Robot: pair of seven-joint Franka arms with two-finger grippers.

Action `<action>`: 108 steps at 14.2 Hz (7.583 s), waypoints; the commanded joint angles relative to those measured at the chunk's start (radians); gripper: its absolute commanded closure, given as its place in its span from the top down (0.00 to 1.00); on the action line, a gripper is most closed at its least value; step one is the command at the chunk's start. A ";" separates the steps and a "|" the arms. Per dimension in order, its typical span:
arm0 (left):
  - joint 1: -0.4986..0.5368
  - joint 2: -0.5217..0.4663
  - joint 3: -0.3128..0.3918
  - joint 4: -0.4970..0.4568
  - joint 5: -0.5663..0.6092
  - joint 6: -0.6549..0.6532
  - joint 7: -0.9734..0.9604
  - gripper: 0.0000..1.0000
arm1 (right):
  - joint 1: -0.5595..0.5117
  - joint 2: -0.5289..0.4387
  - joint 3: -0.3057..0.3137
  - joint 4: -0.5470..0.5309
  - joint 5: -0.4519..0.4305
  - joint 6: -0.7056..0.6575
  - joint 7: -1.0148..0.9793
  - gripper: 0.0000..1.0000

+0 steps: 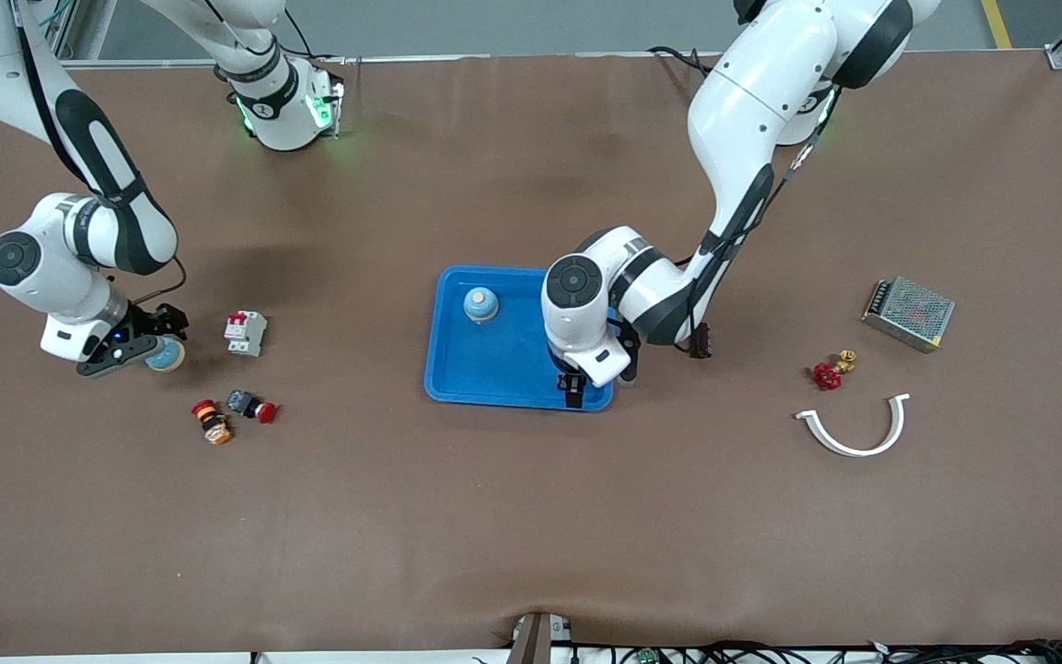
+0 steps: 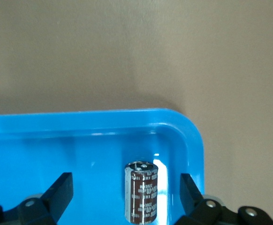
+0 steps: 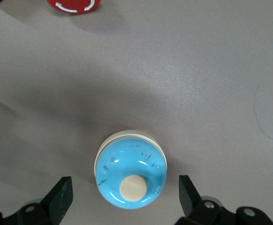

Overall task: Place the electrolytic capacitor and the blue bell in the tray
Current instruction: 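Open the left gripper while the right gripper grasps the other bell, then move the left gripper to the other capacitor while the right gripper lifts, then bring the right gripper's bell over the tray while the left gripper grasps, then open the right gripper over the tray while the left gripper brings the capacitor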

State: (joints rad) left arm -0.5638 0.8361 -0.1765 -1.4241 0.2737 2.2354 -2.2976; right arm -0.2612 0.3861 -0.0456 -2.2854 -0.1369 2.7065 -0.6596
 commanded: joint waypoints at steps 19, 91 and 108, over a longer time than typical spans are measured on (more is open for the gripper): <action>0.225 -0.071 -0.043 -0.006 -0.128 -0.057 0.739 1.00 | -0.030 0.062 0.024 0.035 -0.004 0.044 0.011 0.94; 0.452 -0.425 -0.211 -0.753 0.113 0.395 0.610 0.00 | 0.840 0.300 0.107 0.613 0.183 -0.389 1.474 0.36; 0.292 -0.299 -0.241 -0.455 0.016 0.179 -0.118 0.00 | 0.846 0.318 0.107 0.613 0.181 -0.373 1.474 0.96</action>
State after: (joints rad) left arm -0.2542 0.4984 -0.4160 -1.9276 0.2998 2.4342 -2.3686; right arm 0.5759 0.7049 0.0675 -1.6726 0.0564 2.3265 0.7966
